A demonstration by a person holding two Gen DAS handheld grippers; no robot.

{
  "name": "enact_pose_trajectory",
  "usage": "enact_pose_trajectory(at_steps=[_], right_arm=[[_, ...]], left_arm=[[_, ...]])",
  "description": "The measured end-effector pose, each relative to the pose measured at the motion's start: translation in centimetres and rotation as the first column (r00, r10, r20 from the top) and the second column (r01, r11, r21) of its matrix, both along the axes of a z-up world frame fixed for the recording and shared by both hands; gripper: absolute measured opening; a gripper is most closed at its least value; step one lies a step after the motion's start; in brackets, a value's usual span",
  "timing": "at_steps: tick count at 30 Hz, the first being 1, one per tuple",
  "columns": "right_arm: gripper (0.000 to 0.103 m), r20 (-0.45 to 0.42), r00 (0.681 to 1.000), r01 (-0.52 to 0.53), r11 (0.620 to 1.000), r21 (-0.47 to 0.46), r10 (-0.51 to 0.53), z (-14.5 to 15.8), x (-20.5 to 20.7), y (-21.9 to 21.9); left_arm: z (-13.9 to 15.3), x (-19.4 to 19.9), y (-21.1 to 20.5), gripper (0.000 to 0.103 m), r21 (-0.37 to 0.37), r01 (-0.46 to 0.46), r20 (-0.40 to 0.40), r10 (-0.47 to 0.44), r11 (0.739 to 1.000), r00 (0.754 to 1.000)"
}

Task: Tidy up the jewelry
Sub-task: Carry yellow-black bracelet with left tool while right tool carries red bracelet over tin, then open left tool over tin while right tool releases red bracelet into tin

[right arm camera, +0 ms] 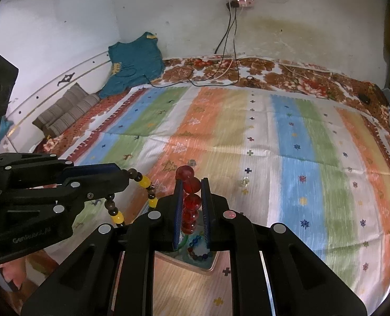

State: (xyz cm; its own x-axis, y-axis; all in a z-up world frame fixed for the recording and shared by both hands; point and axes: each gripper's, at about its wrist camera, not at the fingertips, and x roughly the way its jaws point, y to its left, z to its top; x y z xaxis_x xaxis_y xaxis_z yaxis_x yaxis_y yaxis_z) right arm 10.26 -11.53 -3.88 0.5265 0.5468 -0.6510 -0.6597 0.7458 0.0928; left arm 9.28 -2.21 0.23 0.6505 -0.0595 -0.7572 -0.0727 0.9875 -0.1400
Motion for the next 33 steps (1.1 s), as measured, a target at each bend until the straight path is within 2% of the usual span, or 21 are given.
enact_pose_trajectory(at_steps=[9,13,14,16,17,26,29,33], right_arm=[[0.014,-0.015,1.0,-0.013,1.0,-0.013,0.012,-0.5,-1.0,-0.3],[0.015,-0.02,1.0,0.014,1.0,-0.022,-0.015,-0.5,-0.9,-0.5],[0.016,-0.022,0.999,0.025,0.999,-0.02,-0.026,-0.5,-0.7,-0.6],[0.028,-0.028,0.999,0.046,0.999,-0.016,-0.047,-0.4,-0.4,-0.9],[0.037,-0.034,0.998,0.055,0.998,-0.017,-0.055,-0.5,-0.2,-1.0],[0.04,-0.097,0.988,0.119,0.992,-0.048,-0.124,-1.6,1.7,-1.6],[0.043,-0.113,0.985,0.127,0.99,-0.056,-0.133,-1.9,2.2,-1.6],[0.048,-0.122,0.983,0.126,0.989,-0.073,-0.134,-2.2,2.5,-1.4]], left_arm=[[-0.2,-0.4,-0.1,0.012,-0.007,0.002,-0.004,-0.002,1.0,1.0],[-1.1,-0.6,0.3,0.012,-0.02,-0.033,-0.04,0.032,0.999,0.999],[-1.2,-0.6,0.5,0.012,-0.013,-0.051,-0.048,0.05,0.999,0.998],[-1.3,-0.7,1.0,0.013,-0.017,-0.067,-0.051,0.066,0.998,0.996],[-1.2,-0.7,1.2,0.013,-0.024,-0.076,-0.051,0.075,0.997,0.996],[-1.2,-0.1,2.3,0.03,-0.016,-0.107,-0.06,0.106,0.994,0.993],[-1.6,0.3,2.9,0.032,-0.014,-0.13,-0.071,0.128,0.991,0.989],[-1.9,0.7,3.9,0.041,-0.015,-0.157,-0.081,0.156,0.987,0.985]])
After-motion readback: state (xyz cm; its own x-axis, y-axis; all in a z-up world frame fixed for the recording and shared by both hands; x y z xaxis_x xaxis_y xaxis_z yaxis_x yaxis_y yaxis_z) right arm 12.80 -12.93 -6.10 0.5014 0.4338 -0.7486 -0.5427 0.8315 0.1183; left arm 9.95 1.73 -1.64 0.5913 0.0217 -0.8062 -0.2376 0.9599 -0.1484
